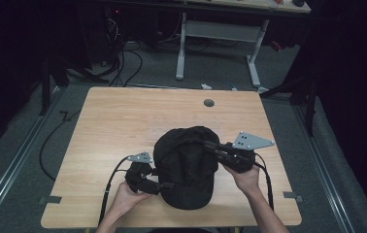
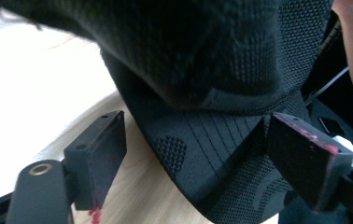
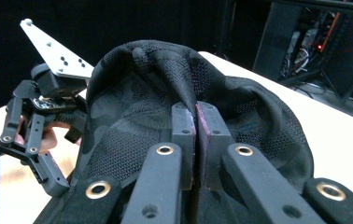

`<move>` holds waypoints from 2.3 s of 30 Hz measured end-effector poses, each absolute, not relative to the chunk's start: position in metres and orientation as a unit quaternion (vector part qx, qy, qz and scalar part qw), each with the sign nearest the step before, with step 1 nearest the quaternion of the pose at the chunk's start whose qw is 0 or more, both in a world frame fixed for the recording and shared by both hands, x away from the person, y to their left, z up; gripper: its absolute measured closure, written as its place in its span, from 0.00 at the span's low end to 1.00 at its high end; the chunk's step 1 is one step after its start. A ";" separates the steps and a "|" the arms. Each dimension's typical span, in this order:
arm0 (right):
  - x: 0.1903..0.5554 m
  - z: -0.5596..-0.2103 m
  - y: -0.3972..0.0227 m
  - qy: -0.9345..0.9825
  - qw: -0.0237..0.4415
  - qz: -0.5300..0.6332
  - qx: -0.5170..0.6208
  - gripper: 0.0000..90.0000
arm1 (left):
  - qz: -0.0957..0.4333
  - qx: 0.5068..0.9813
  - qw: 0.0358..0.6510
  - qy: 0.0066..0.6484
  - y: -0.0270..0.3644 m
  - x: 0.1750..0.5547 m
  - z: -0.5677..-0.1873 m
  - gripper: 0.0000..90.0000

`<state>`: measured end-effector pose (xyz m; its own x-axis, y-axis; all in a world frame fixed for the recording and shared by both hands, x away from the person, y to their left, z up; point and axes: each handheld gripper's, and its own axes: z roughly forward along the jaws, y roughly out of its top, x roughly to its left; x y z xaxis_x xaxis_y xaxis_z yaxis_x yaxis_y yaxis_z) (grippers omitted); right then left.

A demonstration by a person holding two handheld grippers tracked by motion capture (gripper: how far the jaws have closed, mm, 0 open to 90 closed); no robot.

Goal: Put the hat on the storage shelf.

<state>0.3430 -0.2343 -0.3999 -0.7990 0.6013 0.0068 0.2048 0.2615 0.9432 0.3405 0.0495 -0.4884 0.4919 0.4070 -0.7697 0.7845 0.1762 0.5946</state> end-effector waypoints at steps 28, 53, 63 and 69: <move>0.348 -0.400 -0.235 0.760 0.186 0.578 0.231 0.96 | -0.216 0.635 0.611 0.420 0.051 0.327 -0.473 0.80; 0.346 -0.404 -0.255 0.753 0.191 0.569 0.269 0.59 | -0.207 0.626 0.638 0.398 0.062 0.319 -0.460 0.95; 0.342 -0.441 -0.272 0.763 0.170 0.534 0.322 0.56 | -0.180 0.604 0.657 0.414 0.073 0.322 -0.454 0.95; 0.342 -0.483 -0.281 0.775 0.167 0.469 0.389 0.53 | -0.157 0.595 0.663 0.427 0.079 0.326 -0.453 0.95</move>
